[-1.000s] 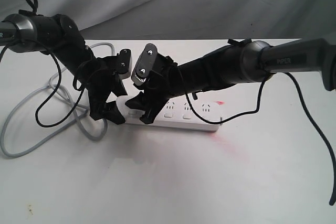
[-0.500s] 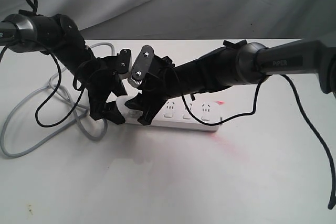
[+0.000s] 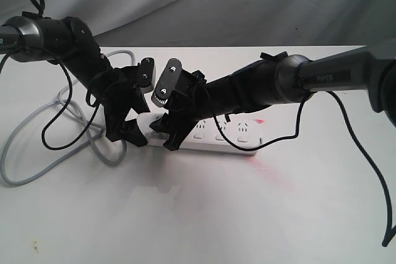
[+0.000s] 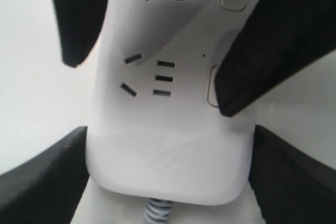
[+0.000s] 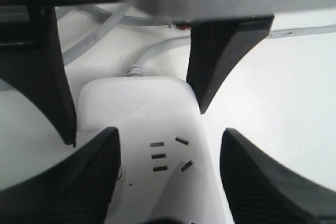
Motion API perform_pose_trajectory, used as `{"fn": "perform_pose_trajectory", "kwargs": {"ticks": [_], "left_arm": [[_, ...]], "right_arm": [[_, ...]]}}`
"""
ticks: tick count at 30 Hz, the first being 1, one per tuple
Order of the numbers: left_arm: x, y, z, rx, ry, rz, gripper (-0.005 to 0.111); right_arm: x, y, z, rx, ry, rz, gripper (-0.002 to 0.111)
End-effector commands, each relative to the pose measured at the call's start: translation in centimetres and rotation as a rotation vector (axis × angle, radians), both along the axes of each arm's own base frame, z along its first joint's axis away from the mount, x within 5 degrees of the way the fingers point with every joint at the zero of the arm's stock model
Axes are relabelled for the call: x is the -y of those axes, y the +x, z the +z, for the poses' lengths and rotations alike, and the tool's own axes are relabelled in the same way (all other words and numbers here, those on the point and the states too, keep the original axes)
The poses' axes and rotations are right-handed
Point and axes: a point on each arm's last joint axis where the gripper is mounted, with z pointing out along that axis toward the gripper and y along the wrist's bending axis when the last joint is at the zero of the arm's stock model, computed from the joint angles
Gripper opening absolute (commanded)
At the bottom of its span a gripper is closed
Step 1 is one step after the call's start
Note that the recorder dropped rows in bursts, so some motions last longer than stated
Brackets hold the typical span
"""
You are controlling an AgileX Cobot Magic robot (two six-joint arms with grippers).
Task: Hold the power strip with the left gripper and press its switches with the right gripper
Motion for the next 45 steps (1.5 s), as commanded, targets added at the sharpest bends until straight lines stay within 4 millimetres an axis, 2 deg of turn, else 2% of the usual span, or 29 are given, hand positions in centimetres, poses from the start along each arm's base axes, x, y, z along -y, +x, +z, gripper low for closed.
{"fn": "perform_pose_trajectory", "kwargs": {"ticks": [1,17,27,45], "left_arm": [[-0.2,0.2,-0.2,0.029,0.028,-0.002,0.069],[-0.2,0.2,-0.2,0.029,0.029,-0.004,0.069],[-0.2,0.2,-0.2,0.029,0.028,-0.003,0.069],[-0.2,0.2,-0.2,0.029,0.028,-0.003,0.069]], "right_arm": [[0.0,0.1,0.3,0.024,-0.010,0.008,0.053],[-0.1,-0.1,0.1,0.050,-0.053,0.061,0.053],[-0.3,-0.6,-1.6,0.055,-0.119,0.126,0.053],[0.1,-0.4,-2.7,0.085,-0.188,0.125,0.053]]}}
